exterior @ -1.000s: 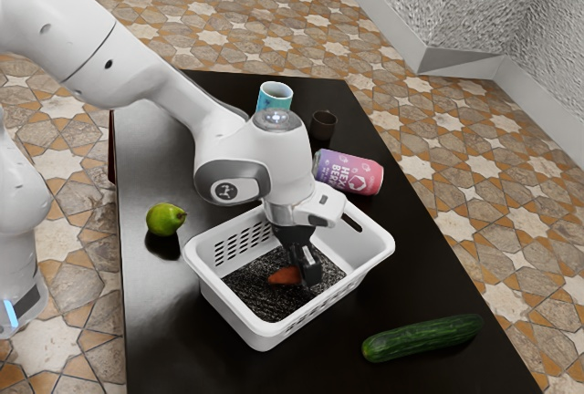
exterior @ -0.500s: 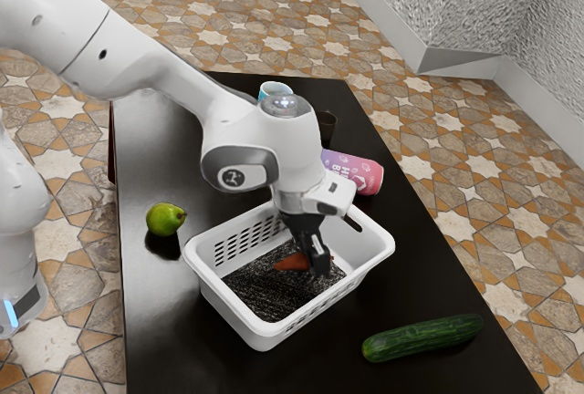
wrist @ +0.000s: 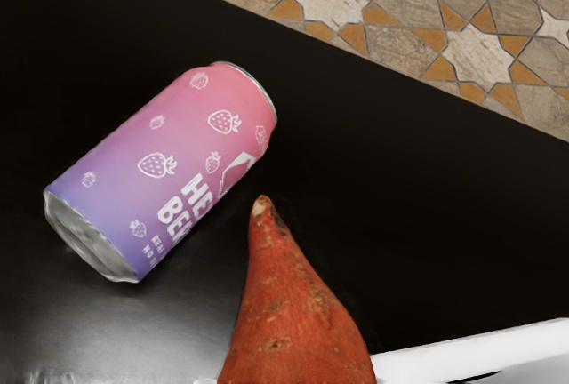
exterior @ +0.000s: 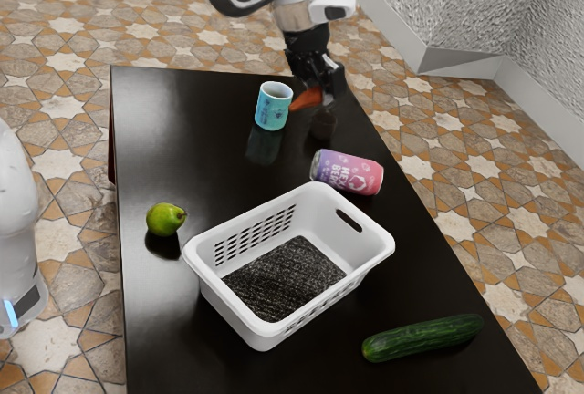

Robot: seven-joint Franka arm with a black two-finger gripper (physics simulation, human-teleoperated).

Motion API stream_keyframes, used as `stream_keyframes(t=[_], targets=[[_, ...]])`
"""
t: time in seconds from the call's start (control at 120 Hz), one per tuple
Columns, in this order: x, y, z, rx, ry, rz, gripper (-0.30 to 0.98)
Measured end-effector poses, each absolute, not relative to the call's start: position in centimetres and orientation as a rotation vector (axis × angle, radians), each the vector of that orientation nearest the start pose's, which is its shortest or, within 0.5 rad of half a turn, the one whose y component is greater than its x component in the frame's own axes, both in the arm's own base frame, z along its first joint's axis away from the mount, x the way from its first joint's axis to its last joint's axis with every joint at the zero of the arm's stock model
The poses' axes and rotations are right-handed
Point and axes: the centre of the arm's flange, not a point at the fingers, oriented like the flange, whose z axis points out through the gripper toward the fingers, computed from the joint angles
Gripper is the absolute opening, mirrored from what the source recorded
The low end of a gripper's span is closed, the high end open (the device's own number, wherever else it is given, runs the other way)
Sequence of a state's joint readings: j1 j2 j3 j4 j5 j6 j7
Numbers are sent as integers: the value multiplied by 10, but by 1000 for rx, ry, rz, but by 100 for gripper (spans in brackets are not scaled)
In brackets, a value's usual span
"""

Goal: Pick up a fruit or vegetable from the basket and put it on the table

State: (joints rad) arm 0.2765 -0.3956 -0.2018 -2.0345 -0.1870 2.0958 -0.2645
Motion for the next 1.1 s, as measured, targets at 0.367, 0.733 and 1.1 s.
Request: stream_keyframes(t=[0.367, 0.733, 1.1], targets=[[461, 96, 630, -3146, -794, -515, 14], [473, 117, 588, -3170, -802, -324, 25], [477, 83, 623, -3223, -625, -241, 65]])
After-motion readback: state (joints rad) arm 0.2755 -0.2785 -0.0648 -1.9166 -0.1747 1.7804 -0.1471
